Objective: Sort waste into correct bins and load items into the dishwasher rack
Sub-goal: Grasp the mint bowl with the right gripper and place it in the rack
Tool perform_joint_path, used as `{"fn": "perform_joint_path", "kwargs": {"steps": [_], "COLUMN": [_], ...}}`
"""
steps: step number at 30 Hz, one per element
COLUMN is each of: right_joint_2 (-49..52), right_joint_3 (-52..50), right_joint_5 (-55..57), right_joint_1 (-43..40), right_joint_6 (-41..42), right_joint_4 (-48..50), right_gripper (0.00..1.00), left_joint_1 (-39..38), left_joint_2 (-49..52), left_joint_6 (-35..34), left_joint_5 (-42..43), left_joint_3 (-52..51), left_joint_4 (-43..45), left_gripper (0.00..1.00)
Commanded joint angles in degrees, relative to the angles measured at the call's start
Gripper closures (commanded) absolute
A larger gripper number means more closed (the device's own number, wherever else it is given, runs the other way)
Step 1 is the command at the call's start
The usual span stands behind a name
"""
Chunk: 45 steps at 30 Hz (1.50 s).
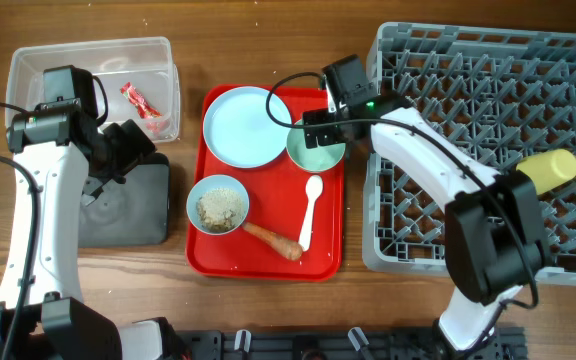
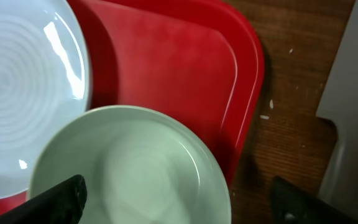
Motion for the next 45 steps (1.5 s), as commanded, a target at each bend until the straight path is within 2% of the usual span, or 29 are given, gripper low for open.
{"fn": "perform_joint_path", "kwargs": {"steps": [1, 2, 6, 8, 11, 16, 20, 24, 27, 32, 36, 40, 45], "right_joint_2": [3.4, 4.1, 5.2, 4.6, 2.1, -8.0, -17.4, -20.9, -20.8, -20.0, -16.5, -8.6, -2.4], "right_joint_3": [0.4, 0.4, 0.5, 0.5, 0.5, 0.5, 0.5, 0.5, 0.5, 0.5, 0.5, 0.5, 0.5], "right_joint_5": [1.0, 0.5, 0.2, 0.3, 3.7, 13.0, 24.9, 39.2, 51.7, 59.6, 61.5, 63.3, 58.4], "right_joint_1": [0.0, 0.0, 0.0, 0.0, -0.1, -1.0, -3.8, -9.0, -16.5, -27.5, -34.3, -39.8, -39.3], "right_joint_6": [3.0, 3.0, 4.2, 4.2, 6.1, 4.9, -0.5, -8.3, -10.4, -10.6, -11.3, -15.7, -15.4], "right_joint_4": [0.4, 0.2, -1.1, -1.2, -1.9, -2.2, -2.0, -0.2, 1.5, 6.0, 8.7, 12.4, 12.5], "right_gripper": [0.14, 0.16, 0.5, 0.71, 0.96, 0.96, 0.96, 0.96, 0.96, 0.96, 0.96, 0.95, 0.96], "left_joint_1": [0.2, 0.2, 0.2, 0.2, 0.2, 0.2, 0.2, 0.2, 0.2, 0.2, 0.2, 0.2, 0.2], "left_joint_2": [-0.8, -0.8, -0.8, -0.8, -0.8, -0.8, -0.8, -0.8, -0.8, -0.8, -0.8, -0.8, -0.8], "left_joint_6": [-0.6, -0.6, -0.5, -0.5, -0.5, -0.5, -0.5, -0.5, -0.5, -0.5, -0.6, -0.6, -0.5], "left_joint_5": [-0.7, -0.7, -0.7, -0.7, -0.7, -0.7, -0.7, -0.7, -0.7, -0.7, -0.7, -0.3, 0.6], "left_joint_3": [-0.2, -0.2, -0.2, -0.2, -0.2, -0.2, -0.2, -0.2, -0.2, -0.2, -0.2, -0.2, -0.2], "left_joint_4": [-0.1, -0.1, -0.2, -0.3, -0.2, -0.2, -0.2, -0.2, -0.2, -0.2, -0.2, -0.2, -0.2], "left_gripper": [0.0, 0.0, 0.0, 0.0, 0.0, 0.0, 0.0, 0.0, 0.0, 0.0, 0.0, 0.0, 0.0]}}
